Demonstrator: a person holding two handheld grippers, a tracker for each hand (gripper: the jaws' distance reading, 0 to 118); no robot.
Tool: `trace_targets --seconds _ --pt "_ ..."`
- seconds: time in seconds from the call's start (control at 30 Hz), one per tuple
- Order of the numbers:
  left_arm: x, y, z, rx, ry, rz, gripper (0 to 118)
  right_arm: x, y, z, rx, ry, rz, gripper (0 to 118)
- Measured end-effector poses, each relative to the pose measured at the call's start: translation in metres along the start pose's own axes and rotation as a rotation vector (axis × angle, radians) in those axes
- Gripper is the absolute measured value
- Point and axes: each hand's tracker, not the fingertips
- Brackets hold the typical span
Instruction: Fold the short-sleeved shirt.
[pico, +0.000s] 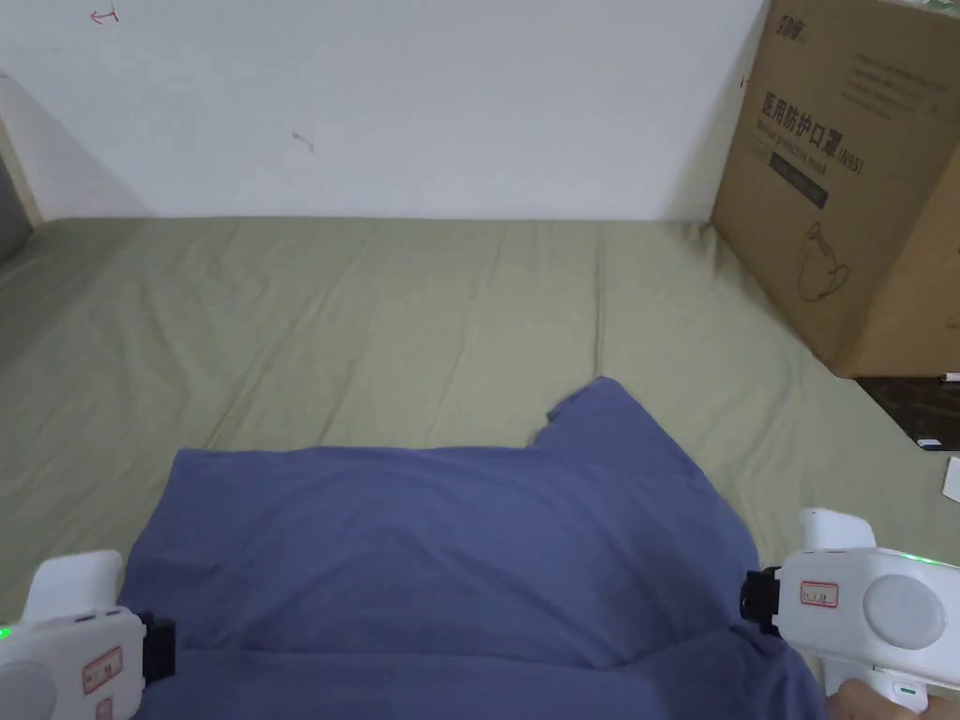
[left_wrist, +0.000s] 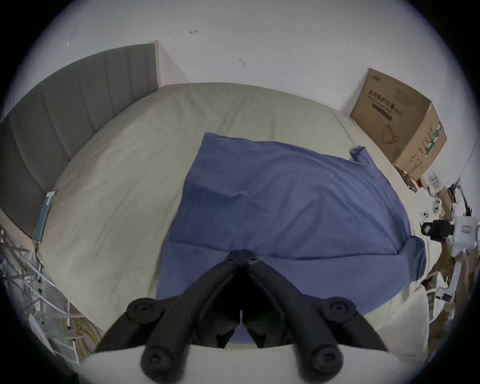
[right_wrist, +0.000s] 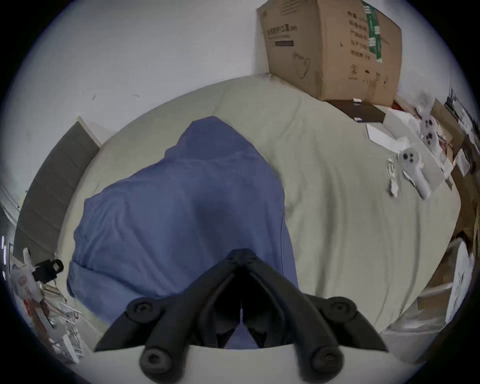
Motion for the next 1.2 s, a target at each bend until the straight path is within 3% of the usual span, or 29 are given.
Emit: trace_targets --seconds 0.07,0.1,0.17,0.2,0.43,0.63,0.73,0.77,0.8,0.83,1.2 --pt "0.005 0.011 -0.008 -0.002 0.008 -0.021 0 0.000 0.020 -0.014 0.002 0.000 0.011 0" --pt "0.006 0.016 -0.012 -0.005 0.012 -0.031 0 0.001 0.031 -0.020 0.004 0.003 0.010 10" --pt "0.010 0.030 -0.023 -0.003 0.002 -0.049 0 0.002 0.062 -0.038 -0.009 0.001 0.010 71" --pt "0.013 0.038 -0.027 -0.001 -0.011 -0.057 0 0.003 0.079 -0.051 -0.008 -0.004 0.018 81" --pt "0.019 0.067 -0.063 -0.003 0.000 -0.085 0 0.004 0.175 -0.142 -0.067 -0.061 0.109 81" --pt "0.019 0.072 -0.085 -0.050 0.021 -0.079 0 -0.002 0.183 -0.197 -0.148 -0.043 0.154 79" --pt "0.018 0.072 -0.089 -0.063 0.012 -0.069 0 -0.005 0.171 -0.203 -0.142 -0.040 0.205 67" --pt "0.019 0.072 -0.090 -0.066 0.009 -0.070 0 -0.006 0.172 -0.197 -0.147 -0.030 0.199 57" --pt "0.019 0.072 -0.091 -0.073 0.009 -0.074 0 -0.007 0.173 -0.192 -0.146 -0.019 0.193 37" --pt "0.020 0.073 -0.092 -0.077 0.013 -0.081 0 -0.008 0.173 -0.188 -0.135 -0.034 0.202 5" --pt "0.004 0.109 -0.113 -0.051 -0.023 -0.001 1 -0.011 0.181 -0.170 -0.143 0.003 0.230 2"
